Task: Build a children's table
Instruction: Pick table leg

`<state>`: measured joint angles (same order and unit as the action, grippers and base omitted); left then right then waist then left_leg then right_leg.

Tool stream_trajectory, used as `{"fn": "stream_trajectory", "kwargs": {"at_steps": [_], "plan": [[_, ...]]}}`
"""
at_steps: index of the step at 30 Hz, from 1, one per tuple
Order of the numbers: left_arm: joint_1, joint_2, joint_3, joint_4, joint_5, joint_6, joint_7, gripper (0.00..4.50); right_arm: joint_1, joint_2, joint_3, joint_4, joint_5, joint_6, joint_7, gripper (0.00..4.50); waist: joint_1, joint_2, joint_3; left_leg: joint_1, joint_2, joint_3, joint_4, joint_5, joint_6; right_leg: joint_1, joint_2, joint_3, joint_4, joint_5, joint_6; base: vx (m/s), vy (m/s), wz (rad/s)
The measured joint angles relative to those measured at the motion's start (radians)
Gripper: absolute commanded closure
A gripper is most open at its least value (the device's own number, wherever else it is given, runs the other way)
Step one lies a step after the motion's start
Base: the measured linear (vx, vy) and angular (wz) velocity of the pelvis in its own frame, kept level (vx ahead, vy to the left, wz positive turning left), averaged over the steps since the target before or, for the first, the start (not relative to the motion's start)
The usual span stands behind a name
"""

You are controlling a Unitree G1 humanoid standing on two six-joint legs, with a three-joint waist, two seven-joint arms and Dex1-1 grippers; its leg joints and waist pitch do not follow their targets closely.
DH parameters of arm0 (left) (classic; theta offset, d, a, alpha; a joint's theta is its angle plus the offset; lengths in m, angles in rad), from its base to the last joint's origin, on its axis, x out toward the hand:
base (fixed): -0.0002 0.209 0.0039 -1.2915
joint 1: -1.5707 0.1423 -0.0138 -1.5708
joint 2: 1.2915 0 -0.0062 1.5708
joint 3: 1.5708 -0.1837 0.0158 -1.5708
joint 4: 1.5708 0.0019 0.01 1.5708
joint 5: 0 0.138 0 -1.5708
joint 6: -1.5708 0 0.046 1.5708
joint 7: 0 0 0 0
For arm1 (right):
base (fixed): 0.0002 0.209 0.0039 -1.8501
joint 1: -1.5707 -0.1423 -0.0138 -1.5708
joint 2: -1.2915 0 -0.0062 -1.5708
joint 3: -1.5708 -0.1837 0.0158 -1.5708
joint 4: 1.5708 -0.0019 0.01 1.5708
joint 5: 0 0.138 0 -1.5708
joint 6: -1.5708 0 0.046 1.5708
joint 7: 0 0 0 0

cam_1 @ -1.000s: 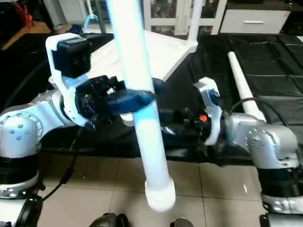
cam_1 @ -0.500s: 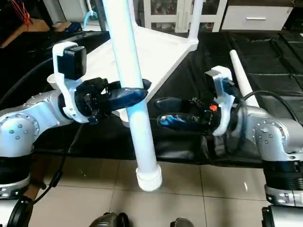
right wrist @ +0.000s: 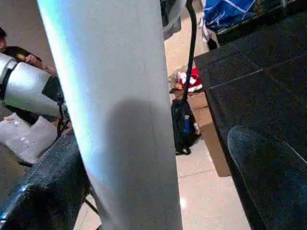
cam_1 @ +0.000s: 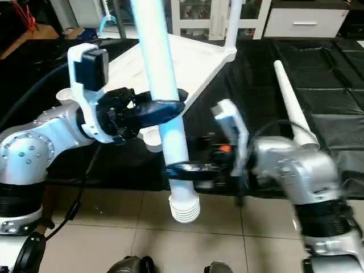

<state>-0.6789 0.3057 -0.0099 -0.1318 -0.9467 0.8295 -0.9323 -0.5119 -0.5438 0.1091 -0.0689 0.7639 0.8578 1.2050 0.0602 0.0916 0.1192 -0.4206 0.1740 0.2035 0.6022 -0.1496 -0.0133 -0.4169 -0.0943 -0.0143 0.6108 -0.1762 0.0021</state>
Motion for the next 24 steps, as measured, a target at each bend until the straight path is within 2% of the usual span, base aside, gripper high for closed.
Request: {"fn": "stream_trajectory", "kwargs": {"at_steps": [9,15,17,20,24], "plan": [[0.000,0.006,-0.028,-0.002,0.022,-0.001,-0.017,2.77,0.009,-0.065,0.051,-0.035,-0.031,-0.001,0.051,0.00,0.001,0.000,0.000,0.000,0.000,0.000,-0.001,0.000,0.000,0.000,0.000,0.000,0.000,0.000,0.000,0.000,0.000,0.00],[0.000,0.023,-0.045,-0.003,0.050,-0.006,-0.027,2.77,0.034,-0.088,0.095,-0.038,-0.089,-0.034,0.066,0.00,-0.001,0.000,0.000,0.000,0.000,0.000,-0.001,0.000,0.000,0.000,0.000,0.000,0.000,0.000,0.000,0.000,0.000,0.00],[0.000,0.023,-0.048,-0.003,0.058,-0.010,-0.027,2.77,0.034,-0.088,0.096,-0.038,-0.098,-0.042,0.065,0.35,0.000,0.000,0.000,0.000,0.000,0.000,-0.001,0.000,0.000,0.000,0.000,0.000,0.000,0.000,0.000,0.000,0.000,0.00],[0.000,0.023,-0.048,0.000,0.074,-0.022,-0.025,2.77,0.034,-0.088,0.098,-0.038,-0.108,-0.055,0.060,0.38,0.000,0.000,0.000,0.000,0.000,0.000,-0.001,0.000,0.000,0.000,0.000,0.000,0.000,0.000,0.000,0.000,0.000,0.00],[-0.001,0.022,-0.048,0.003,0.082,-0.026,-0.023,2.77,0.034,-0.083,0.099,-0.038,-0.111,-0.060,0.057,0.79,0.000,0.000,0.000,0.000,0.000,0.000,-0.001,0.000,0.000,0.000,0.000,0.000,0.000,0.000,0.000,0.000,0.000,0.00]]}}
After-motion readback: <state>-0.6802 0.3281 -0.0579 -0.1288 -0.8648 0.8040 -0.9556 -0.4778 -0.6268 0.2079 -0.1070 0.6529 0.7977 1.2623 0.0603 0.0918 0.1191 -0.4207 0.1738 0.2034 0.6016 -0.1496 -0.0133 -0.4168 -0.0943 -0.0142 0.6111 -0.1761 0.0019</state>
